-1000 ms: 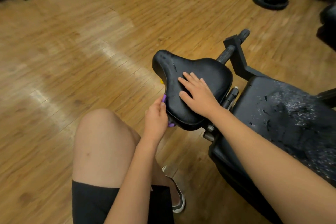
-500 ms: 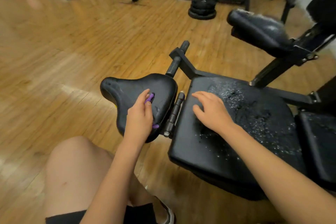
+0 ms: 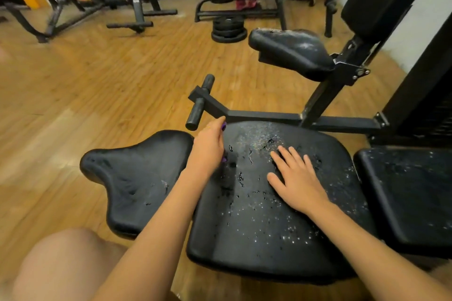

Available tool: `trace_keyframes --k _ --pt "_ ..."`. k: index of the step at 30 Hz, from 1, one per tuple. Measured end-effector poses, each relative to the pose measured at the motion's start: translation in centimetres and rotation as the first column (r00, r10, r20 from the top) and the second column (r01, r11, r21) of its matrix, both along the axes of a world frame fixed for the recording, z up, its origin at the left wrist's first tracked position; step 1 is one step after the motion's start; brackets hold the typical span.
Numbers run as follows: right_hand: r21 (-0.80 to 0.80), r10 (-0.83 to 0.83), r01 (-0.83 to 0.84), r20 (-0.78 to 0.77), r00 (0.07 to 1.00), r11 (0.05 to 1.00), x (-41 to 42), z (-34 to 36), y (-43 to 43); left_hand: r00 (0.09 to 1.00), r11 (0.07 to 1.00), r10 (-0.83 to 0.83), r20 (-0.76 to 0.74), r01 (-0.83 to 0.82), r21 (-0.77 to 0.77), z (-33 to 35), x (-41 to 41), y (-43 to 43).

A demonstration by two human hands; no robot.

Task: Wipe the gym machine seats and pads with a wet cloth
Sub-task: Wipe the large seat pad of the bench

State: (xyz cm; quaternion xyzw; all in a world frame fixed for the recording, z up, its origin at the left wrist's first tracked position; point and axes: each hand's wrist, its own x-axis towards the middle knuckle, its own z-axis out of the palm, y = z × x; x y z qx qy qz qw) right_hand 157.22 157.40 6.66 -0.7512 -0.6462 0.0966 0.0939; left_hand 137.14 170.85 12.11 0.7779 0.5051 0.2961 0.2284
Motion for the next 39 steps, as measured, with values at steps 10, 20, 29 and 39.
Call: trace_keyframes --k 10,20,29,39 --pt "0.035 -0.006 0.007 -0.02 1.0 0.999 0.6 -0.3 0.4 0.989 0.986 0.099 0.111 -0.082 -0.148 -5.8 1.7 6.1" --pt "0.05 0.002 0.0 -0.03 1.0 0.999 0.8 0.0 0.3 0.999 0.975 -0.031 -0.034 0.023 -0.219 -6.8 1.0 5.8" --pt "0.052 -0.009 0.011 -0.039 0.999 0.999 0.5 0.0 0.1 0.998 0.994 0.06 0.014 -0.058 -0.093 -7.1 2.0 6.4" --pt "0.035 -0.021 0.022 -0.024 0.999 0.999 0.7 -0.2 -0.1 0.948 0.978 -0.193 -0.254 0.206 0.024 -6.7 0.7 7.1"
